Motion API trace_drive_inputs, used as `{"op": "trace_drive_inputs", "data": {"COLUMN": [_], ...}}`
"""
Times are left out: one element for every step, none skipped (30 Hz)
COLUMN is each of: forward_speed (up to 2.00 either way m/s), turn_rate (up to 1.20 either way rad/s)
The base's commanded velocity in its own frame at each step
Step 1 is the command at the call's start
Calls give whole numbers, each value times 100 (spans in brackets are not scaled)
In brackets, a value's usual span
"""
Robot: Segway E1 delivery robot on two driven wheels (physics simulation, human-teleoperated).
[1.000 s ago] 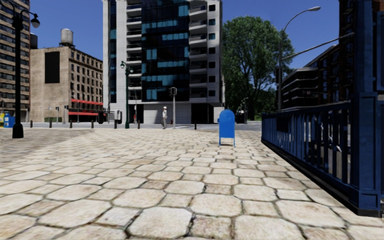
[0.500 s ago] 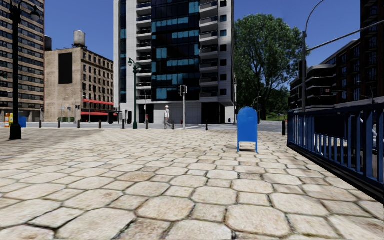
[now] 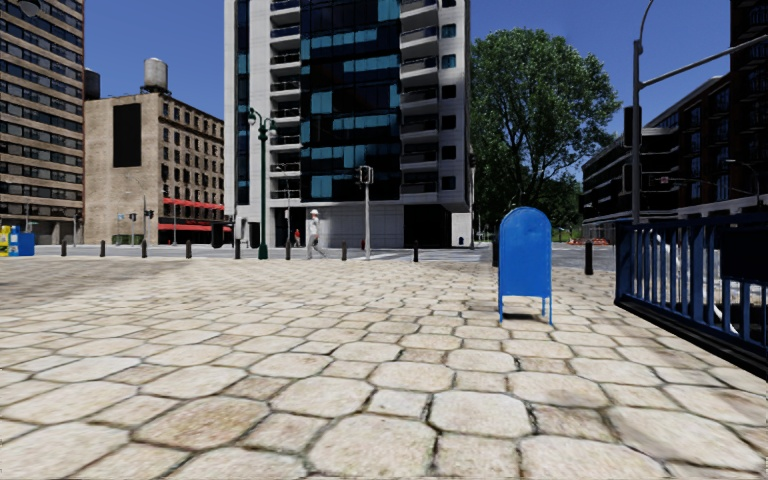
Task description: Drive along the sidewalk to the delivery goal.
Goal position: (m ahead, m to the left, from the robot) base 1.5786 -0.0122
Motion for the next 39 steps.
{"op": "trace_drive_inputs", "data": {"forward_speed": [200, 200, 200, 200, 200, 200, 200, 200, 200, 200, 200, 200, 200, 197, 187, 169, 161, 161, 157, 155, 153, 151, 151, 149, 146, 143, 141, 141, 138, 132, 118, 45, 45, 0, 0, 0, 0, 0, 0], "turn_rate": [0, 0, 0, 0, 0, 0, 0, -13, -23, -28, -29, -29, -29, -29, -29, -29, -30, -30, -30, -30, -30, -30, -30, -30, -30, -30, -30, -30, -30, -30, -26, -2, -2, 0, 0, 0, 0, 0, 0]}}
